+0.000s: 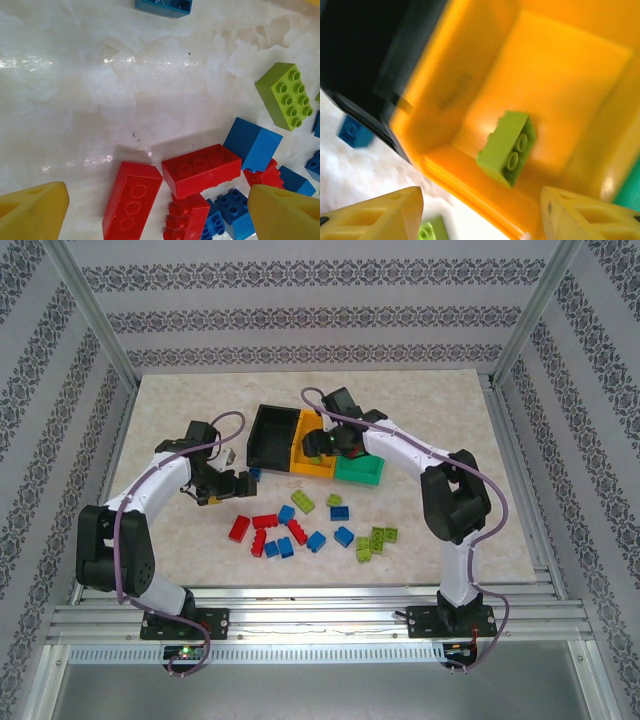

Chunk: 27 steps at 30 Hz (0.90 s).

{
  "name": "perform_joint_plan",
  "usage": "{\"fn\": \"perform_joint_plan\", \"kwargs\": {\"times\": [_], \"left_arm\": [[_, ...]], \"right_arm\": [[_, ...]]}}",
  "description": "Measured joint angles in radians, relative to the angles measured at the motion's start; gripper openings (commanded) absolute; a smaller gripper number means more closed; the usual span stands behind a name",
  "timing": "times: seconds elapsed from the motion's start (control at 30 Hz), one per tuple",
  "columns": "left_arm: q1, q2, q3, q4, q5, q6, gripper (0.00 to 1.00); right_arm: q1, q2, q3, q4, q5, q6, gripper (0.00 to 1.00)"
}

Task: Sort the legos into containers by color
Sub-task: Place the lego in the container, then move the container to the top-center of the table.

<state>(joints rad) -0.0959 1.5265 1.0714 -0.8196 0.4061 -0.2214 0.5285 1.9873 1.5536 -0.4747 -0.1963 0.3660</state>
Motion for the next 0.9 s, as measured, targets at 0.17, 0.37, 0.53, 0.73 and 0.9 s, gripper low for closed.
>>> {"fn": "perform_joint_plan", "kwargs": {"times": [0.17,0.37,0.53,0.73,0.9], "left_arm": [[0.000,0.000,0.000,0.000,0.001,0.005,0.93],[0.006,0.001,0.000,0.000,0.004,0.006,0.93],[0.007,0.001,0.000,0.000,0.003,0.006,0.93],[0.007,0.001,0.000,0.000,0.003,0.006,0.93],[0.007,0.000,0.000,0.000,0.003,0.006,0.93]], "right_arm": [[-0.039,-0.138,-0.176,0.034,-0.003,0.018,0.62],[-0.130,-0.214,-0.335,0.047,-0.003,0.045,0.62],[-0.199,-0.218,-0.377,0.053,-0.006,0.047,0.62],[-0.272,-0.217,-0.361,0.043,-0.008,0.000,0.62],[-0.256,-0.234,-0.319,0.026,-0.011,-0.034,0.61]]}}
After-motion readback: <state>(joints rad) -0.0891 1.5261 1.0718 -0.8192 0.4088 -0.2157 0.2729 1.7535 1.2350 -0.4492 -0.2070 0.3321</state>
